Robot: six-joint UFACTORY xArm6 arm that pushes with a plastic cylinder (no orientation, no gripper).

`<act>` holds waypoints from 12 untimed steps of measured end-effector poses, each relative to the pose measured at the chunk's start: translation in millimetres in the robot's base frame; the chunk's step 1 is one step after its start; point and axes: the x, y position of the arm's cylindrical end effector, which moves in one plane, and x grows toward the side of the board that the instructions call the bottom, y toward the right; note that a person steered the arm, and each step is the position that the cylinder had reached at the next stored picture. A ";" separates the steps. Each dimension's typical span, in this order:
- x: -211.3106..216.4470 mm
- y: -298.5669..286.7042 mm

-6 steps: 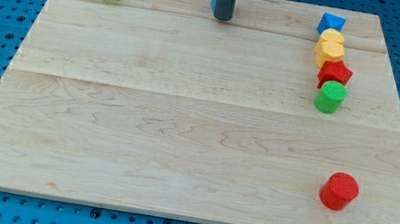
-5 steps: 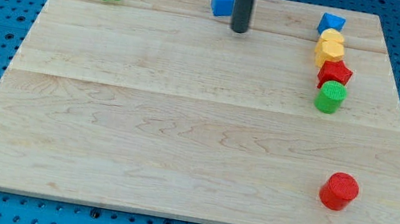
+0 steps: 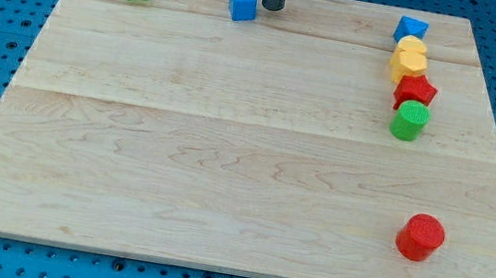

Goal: Place the blue triangle diagonally bottom right to the blue cube

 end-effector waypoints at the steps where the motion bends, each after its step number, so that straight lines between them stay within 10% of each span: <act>1: 0.0 0.0; 6: -32.0 144.9; 8: 50.1 266.2; 10: 274.3 283.7; 11: 321.6 279.5; 12: 250.0 299.4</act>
